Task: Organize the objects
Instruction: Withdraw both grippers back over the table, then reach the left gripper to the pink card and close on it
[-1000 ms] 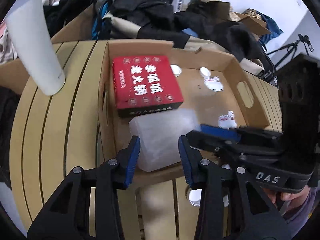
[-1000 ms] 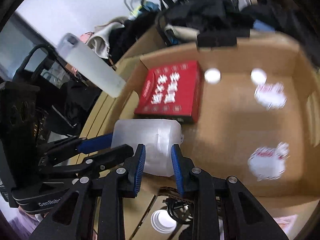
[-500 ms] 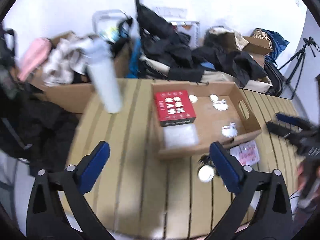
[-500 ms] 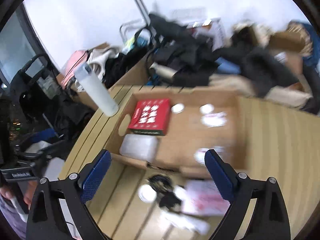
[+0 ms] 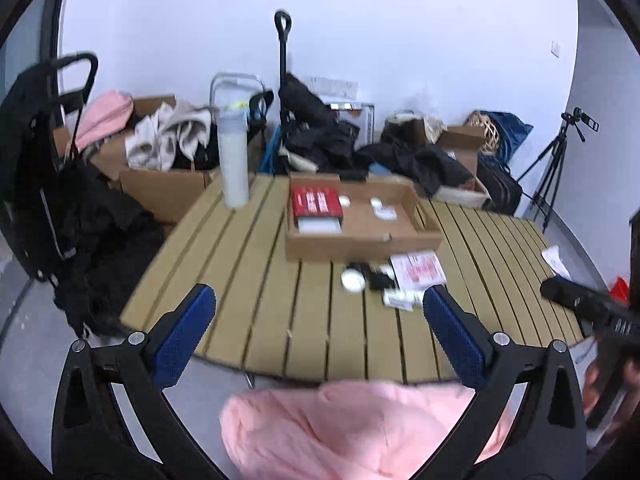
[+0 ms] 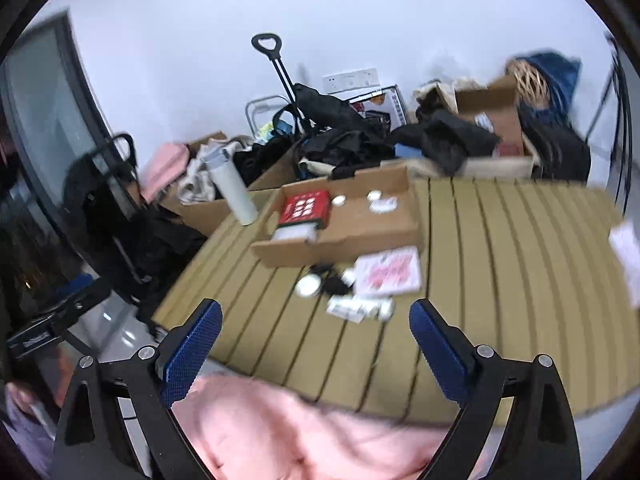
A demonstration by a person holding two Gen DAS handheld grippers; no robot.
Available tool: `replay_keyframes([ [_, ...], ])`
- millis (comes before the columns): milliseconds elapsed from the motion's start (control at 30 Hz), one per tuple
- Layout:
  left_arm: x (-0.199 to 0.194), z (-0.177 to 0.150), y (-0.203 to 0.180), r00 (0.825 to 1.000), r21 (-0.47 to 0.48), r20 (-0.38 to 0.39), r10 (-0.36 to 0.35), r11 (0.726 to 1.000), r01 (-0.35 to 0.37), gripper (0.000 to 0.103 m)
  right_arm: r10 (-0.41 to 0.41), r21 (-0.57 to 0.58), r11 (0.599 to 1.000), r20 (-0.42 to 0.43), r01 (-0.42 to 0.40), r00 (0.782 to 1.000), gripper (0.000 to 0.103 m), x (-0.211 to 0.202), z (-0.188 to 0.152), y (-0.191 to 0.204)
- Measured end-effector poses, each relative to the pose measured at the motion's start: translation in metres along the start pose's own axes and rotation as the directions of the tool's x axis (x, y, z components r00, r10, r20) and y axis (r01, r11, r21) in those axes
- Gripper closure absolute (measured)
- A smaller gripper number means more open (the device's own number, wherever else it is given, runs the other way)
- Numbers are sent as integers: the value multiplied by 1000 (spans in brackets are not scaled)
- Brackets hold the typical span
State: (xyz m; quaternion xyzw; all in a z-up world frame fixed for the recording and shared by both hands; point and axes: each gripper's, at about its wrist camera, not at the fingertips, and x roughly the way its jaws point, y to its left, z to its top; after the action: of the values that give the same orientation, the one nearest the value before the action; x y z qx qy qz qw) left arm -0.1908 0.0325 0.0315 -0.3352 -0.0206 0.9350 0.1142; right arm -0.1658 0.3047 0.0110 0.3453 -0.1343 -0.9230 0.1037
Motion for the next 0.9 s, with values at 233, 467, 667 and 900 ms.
replay_keyframes([
  [233,11,-17,-22,999,61,-38,14,998,-12,0,-15,44,999,-43,17,999,6,13,-39,-10],
  [467,45,-22,-15,996,40,-86,23,999,-20,0,-13,33,999,-95,16,995,6,43,-51,-14],
  [667,104,-22,-34,988,106,-152,-39,993,55,0,-61,30,997,-103,64,993,6,74,-47,-36],
  [900,193,-10,-83,968,167,-214,-133,971,171,0,-115,57,991,-156,125,981,15,116,-23,-83],
])
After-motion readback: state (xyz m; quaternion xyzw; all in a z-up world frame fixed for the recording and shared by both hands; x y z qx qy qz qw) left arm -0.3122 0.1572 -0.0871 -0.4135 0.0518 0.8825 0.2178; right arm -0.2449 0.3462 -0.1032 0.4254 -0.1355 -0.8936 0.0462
